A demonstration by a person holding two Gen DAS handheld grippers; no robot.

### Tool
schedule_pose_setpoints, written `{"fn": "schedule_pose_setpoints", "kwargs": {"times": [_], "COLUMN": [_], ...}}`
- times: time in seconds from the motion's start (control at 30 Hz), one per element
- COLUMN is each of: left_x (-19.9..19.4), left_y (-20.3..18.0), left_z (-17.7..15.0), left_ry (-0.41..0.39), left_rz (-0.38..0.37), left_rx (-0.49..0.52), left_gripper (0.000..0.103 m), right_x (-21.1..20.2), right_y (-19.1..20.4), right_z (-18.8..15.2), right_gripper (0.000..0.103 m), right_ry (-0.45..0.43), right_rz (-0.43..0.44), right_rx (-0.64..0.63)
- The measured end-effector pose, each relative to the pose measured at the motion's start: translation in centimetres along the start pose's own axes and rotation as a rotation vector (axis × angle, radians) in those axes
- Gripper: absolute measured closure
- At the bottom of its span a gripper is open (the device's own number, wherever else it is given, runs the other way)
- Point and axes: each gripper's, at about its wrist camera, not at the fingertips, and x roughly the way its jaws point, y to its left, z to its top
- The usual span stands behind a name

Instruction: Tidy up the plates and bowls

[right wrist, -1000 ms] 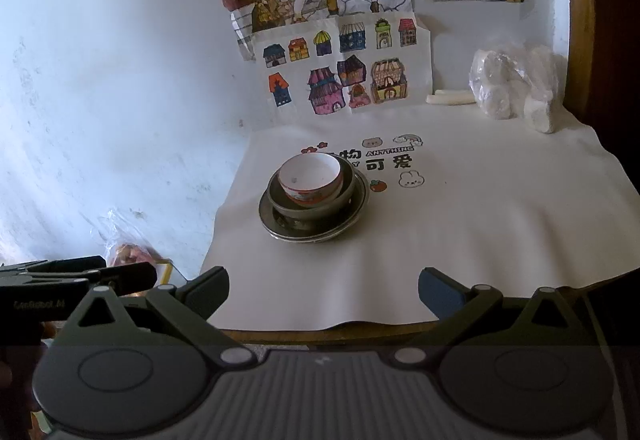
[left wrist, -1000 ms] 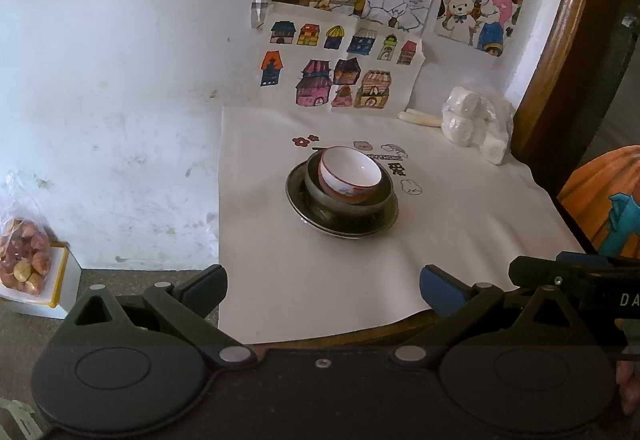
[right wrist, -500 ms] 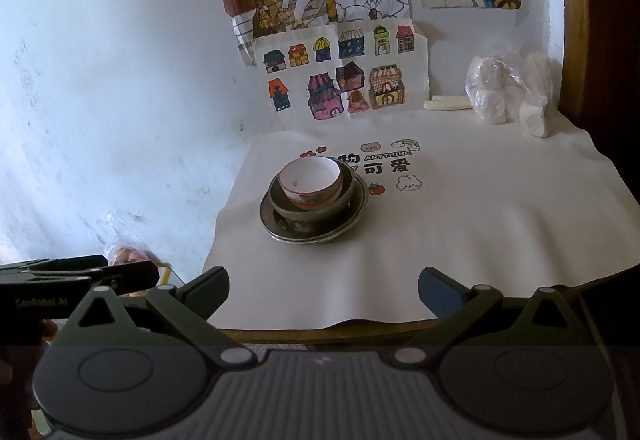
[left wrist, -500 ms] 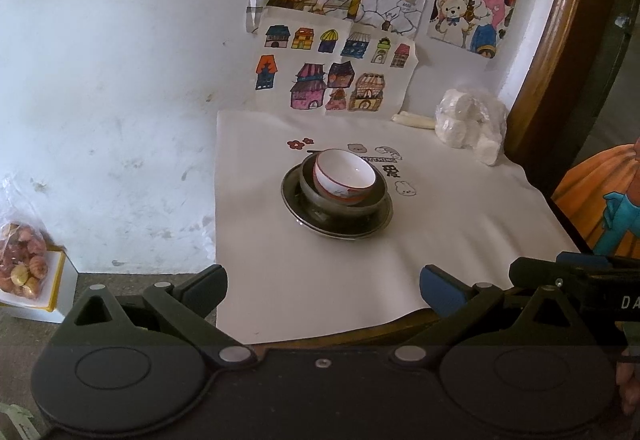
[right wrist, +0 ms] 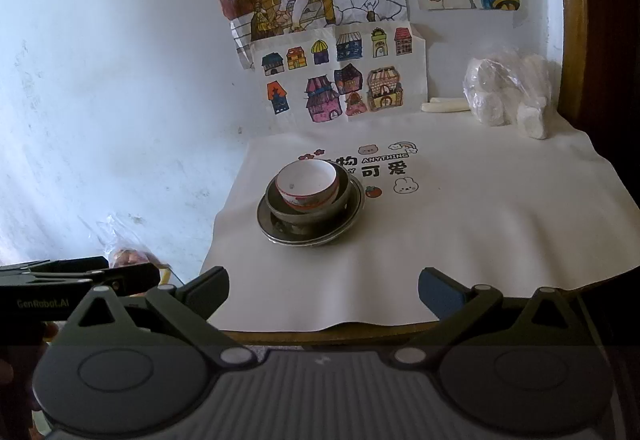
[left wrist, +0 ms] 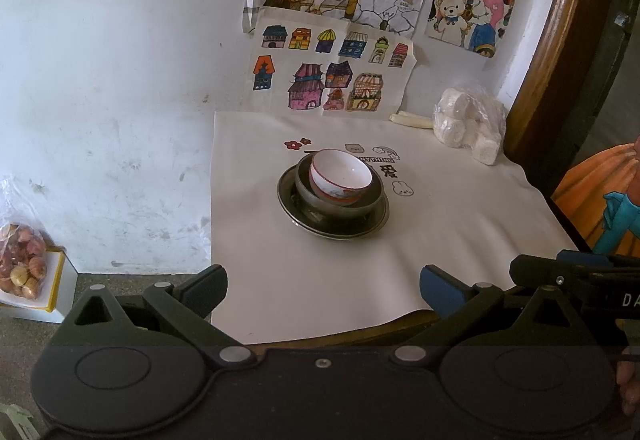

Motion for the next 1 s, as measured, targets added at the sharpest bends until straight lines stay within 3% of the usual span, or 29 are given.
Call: {"fn": "schedule_pose_setpoints", "kwargs": {"times": [1.0], "left_x": [0.17], "left_y": [-0.1], "left_z": [0.03], "left_ry": [0.005], "left_rz": [0.002], "left_rx": [-0.004], "left_gripper": [0.001], "right_x": [0.36], "right_y": [0.03], "right_z": [0.25], "right_gripper": [0.0], "right_ry": [0.006], "right_rz": [0.002], "right_rx": [0.0]}}
